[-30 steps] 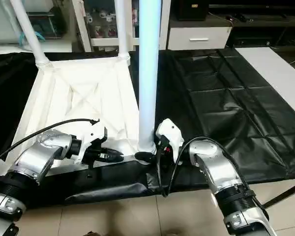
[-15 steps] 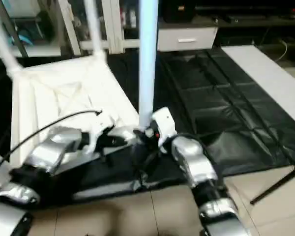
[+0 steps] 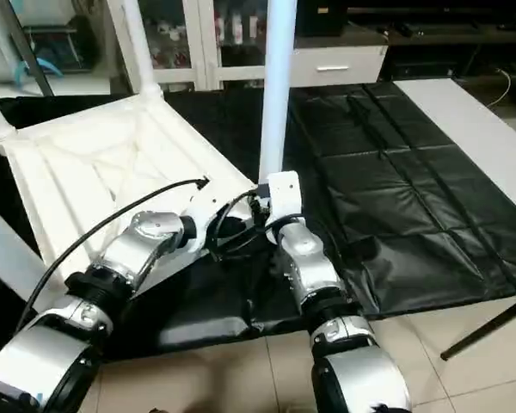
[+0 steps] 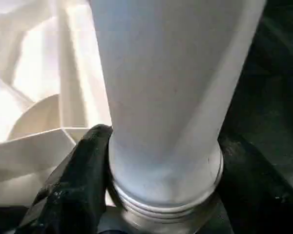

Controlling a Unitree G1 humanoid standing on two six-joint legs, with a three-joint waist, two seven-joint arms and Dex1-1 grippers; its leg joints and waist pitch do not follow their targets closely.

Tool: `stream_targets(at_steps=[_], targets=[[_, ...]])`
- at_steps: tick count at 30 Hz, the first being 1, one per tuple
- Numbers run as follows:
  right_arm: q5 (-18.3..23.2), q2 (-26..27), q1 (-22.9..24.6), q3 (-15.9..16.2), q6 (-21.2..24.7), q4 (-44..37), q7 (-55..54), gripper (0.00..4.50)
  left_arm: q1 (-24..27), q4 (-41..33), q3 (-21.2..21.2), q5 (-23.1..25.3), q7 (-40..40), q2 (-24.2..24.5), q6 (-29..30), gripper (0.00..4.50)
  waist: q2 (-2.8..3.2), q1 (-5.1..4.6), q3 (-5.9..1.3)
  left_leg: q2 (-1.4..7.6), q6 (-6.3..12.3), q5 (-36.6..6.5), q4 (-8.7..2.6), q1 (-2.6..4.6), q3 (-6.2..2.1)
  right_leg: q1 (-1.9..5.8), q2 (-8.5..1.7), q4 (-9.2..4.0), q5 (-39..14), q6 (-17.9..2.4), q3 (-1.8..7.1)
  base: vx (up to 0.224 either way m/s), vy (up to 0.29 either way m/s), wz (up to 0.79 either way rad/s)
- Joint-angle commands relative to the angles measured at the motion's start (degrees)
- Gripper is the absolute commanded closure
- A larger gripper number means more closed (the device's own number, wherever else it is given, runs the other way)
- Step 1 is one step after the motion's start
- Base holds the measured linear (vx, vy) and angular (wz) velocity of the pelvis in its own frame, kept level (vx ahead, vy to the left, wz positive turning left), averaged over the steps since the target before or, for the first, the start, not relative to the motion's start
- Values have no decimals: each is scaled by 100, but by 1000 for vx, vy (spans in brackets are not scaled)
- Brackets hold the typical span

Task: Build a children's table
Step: Rotate leg to tighten

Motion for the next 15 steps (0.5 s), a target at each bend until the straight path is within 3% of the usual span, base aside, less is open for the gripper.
stream_targets(at_steps=[1,2,3,4,9,11,12,13,15], targets=[[268,106,72,158,-97,-414,633,106,301,78,-147,-20,-299,45,-167,450,-95,53,-301,189,498,-1238,-419,10,-92,262,-214,-425,-920,-1357,151,0,0,0],[332,43,167,185,-56,-595,816,106,368,-27,-175,-47,-452,127,-184,450,-109,45,-299,188,493,-1257,-427,7,-95,259,-212,-430,-993,-1337,150,0,0,0],[531,-106,385,239,169,-1034,1242,77,527,-270,-225,-120,-788,306,-185,450,-71,54,-295,199,450,-1333,-439,27,-101,248,-209,-447,-1112,-1305,153,0,0,0],[629,-239,524,320,306,-1299,1551,67,625,-406,-258,-158,-994,424,-199,450,-76,55,-287,212,466,-1357,-449,28,-107,259,-194,-441,-1091,-1281,159,0,0,0],[653,-719,892,623,523,-1886,2426,35,918,-836,-350,-313,-1628,735,-308,450,-58,41,-282,230,298,-1559,-475,46,-107,219,-184,-442,-1268,-1270,168,0,0,0],[659,-1354,1228,865,834,-2513,3427,16,1239,-1459,-405,-597,-2366,1027,-151,450,-63,67,-276,240,239,-1628,-480,70,-101,206,-181,-453,-1335,-1242,182,0,0,0],[659,-1409,1250,884,864,-2568,3496,16,1260,-1506,-413,-614,-2417,1051,-118,450,-67,106,-284,254,289,-1486,-477,61,-101,232,-181,-427,-1143,-1240,185,0,0,0],[715,-1637,1321,937,1023,-2762,3747,7,1316,-1659,-461,-644,-2575,1144,48,450,-81,163,-294,253,324,-1304,-465,91,-80,210,-180,-411,-939,-1304,188,0,0,0],[742,-1743,1345,962,1078,-2827,3874,7,1339,-1738,-497,-654,-2665,1199,113,450,-68,181,-304,241,365,-1086,-448,86,-68,210,-165,-384,-663,-1372,184,0,0,0]])
